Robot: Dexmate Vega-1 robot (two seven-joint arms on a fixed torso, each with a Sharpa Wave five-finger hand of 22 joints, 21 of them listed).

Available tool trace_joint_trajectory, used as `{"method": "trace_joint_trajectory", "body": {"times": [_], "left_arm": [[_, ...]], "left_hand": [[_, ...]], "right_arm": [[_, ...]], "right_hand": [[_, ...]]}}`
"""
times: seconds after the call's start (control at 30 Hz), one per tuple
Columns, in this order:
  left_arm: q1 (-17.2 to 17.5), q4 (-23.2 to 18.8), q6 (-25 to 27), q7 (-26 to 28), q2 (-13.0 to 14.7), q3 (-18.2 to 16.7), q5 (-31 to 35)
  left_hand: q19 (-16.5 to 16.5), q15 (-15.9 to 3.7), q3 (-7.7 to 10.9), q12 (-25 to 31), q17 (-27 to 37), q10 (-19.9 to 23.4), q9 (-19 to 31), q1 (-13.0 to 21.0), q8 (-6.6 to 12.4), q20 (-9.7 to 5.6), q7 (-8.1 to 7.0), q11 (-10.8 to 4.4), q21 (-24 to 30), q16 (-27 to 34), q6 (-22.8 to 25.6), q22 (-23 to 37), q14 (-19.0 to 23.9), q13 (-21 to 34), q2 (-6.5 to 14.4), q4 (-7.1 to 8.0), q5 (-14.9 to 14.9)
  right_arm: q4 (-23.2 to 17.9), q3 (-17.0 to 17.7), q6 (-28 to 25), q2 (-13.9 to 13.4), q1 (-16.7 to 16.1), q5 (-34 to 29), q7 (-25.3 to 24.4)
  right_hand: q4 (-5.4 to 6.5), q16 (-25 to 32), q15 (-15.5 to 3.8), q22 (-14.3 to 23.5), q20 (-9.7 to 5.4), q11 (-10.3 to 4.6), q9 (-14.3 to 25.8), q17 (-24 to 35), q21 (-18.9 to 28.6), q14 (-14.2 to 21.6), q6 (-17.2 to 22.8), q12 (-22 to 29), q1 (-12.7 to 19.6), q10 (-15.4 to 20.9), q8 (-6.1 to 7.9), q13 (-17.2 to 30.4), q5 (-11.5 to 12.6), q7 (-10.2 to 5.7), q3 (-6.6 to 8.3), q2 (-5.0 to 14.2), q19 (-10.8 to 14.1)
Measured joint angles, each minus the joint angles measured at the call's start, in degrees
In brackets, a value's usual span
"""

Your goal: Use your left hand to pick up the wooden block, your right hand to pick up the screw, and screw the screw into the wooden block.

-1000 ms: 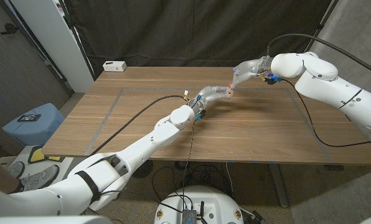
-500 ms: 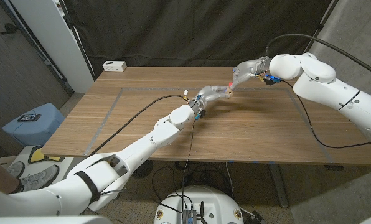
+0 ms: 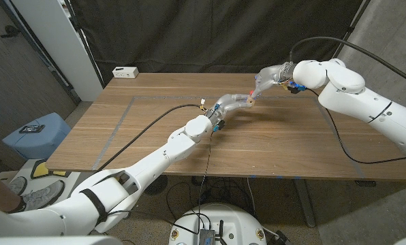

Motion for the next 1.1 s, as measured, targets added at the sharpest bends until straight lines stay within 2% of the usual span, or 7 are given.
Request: {"method": "trace_joint_trajectory", "body": {"times": [0.13, 0.23, 0.33, 0.47, 0.6, 0.9, 1.1], "left_arm": [[0.15, -0.19, 0.01, -0.02, 0.13, -0.03, 0.00], [0.26, -0.31, 0.02, -0.03, 0.25, -0.09, -0.02], [0.33, -0.46, 0.03, -0.04, 0.34, -0.15, -0.05], [0.42, -0.55, 0.03, -0.17, 0.44, -0.21, -0.16], [0.45, -0.56, 0.03, -0.31, 0.48, -0.23, -0.29], [0.45, -0.54, -0.04, -0.55, 0.52, -0.31, -0.48], [0.45, -0.42, -0.18, -0.67, 0.54, -0.33, -0.50]], "left_hand": [[0.00, 0.00, 0.00, -0.12, 0.00, -0.01, 0.00, 0.00, 0.00, 0.00, 0.00, -0.01, 0.00, 0.00, 0.00, 0.00, 0.00, 0.00, 0.00, 0.00, 0.01], [0.00, 0.00, 0.00, -0.24, 0.00, -0.01, 0.00, 0.00, -0.01, 0.00, 0.00, -0.01, 0.00, 0.00, 0.00, 0.00, 0.00, 0.00, 0.00, 0.00, 0.01], [0.00, 0.00, 0.24, -0.28, 0.00, -0.02, 0.00, 0.00, -0.04, 0.00, 0.01, -0.02, 0.00, 0.00, 0.01, 0.00, 0.00, 0.00, 0.00, -0.23, 0.01], [0.00, 0.00, 0.24, -0.35, 0.00, -0.09, 0.00, 0.00, -0.05, 0.00, 0.01, -0.09, 0.00, 0.00, 0.01, 0.00, 0.00, 0.00, 0.00, -0.23, 0.01], [0.00, 0.00, 0.24, -0.45, 0.00, -0.09, -0.01, 0.00, -0.17, 0.00, 0.01, -0.10, 0.00, 0.00, 0.01, 0.00, 0.00, 0.00, 0.00, -0.23, 0.01], [0.00, 0.00, 0.24, -0.43, 0.00, -0.10, -0.03, 0.00, 0.03, 0.00, 0.07, -0.10, 0.00, 0.00, -0.06, 0.00, 0.00, 0.00, 0.00, -0.22, 0.00], [0.00, 0.00, 0.24, -0.43, 0.00, -0.11, -0.05, 0.00, 0.03, 0.00, 0.09, -0.11, 0.00, 0.00, -0.10, 0.00, 0.00, 0.00, 0.00, -0.22, -0.01]], "right_arm": [[-0.66, -0.10, -0.79, 0.07, -0.11, -0.81, 0.33], [-1.01, -0.20, -1.33, 0.12, -0.15, -1.32, 0.71], [-1.29, -0.24, -1.56, 0.15, -0.15, -1.63, 1.17], [-1.76, -0.27, -1.99, 0.16, -0.16, -1.94, 1.92], [-1.96, -0.28, -2.16, 0.16, -0.14, -1.98, 2.39], [-2.19, 0.12, -1.87, 0.06, -0.08, -1.20, 3.18], [-1.96, 0.81, -0.65, -0.11, -0.08, 0.18, 3.19]], "right_hand": [[1.42, 0.00, 0.30, 0.16, 0.32, 0.16, 0.62, 0.00, 0.00, 0.30, -0.12, -0.01, -3.46, 0.15, 0.18, 0.00, -0.22, 0.42, -1.42, -1.20, 0.31], [1.96, 0.00, 0.31, 0.16, 0.32, 0.16, 0.90, 0.00, 0.00, 0.30, -0.62, -0.38, -5.21, 0.15, 0.18, 0.00, -0.21, 0.92, -2.43, -1.74, 0.31], [2.75, -0.09, 0.33, 0.16, 0.34, 0.19, 0.93, 0.00, -0.30, 0.28, -2.51, -0.83, -7.36, 0.12, 0.15, 0.00, -0.21, 1.48, -3.22, -2.03, 0.29], [3.45, -0.57, 0.84, 0.16, 0.84, 0.48, 0.18, 0.00, -0.51, -0.23, -6.00, -1.62, -9.32, -1.04, -1.52, 0.00, 0.18, 2.31, -3.92, -2.33, -0.21], [3.44, -0.90, 1.24, 0.16, 1.04, 0.88, -0.51, 0.00, -0.59, -0.64, -9.19, -2.14, -10.01, -1.88, -3.05, 0.00, 0.26, 3.04, -4.38, -2.32, -0.86], [3.35, -1.90, 2.01, 0.15, 1.34, 1.29, -1.93, -0.18, -0.73, -2.14, -15.51, -2.79, -10.59, -4.95, -6.28, 0.00, 0.67, 4.45, -4.29, -2.31, -1.78], [1.48, -2.39, 2.37, 0.15, 1.35, 1.40, -2.93, -0.45, -0.73, -3.04, -18.60, -2.80, -8.74, -7.08, -8.06, 0.00, 0.67, 4.34, -2.90, -0.48, -2.39]]}}
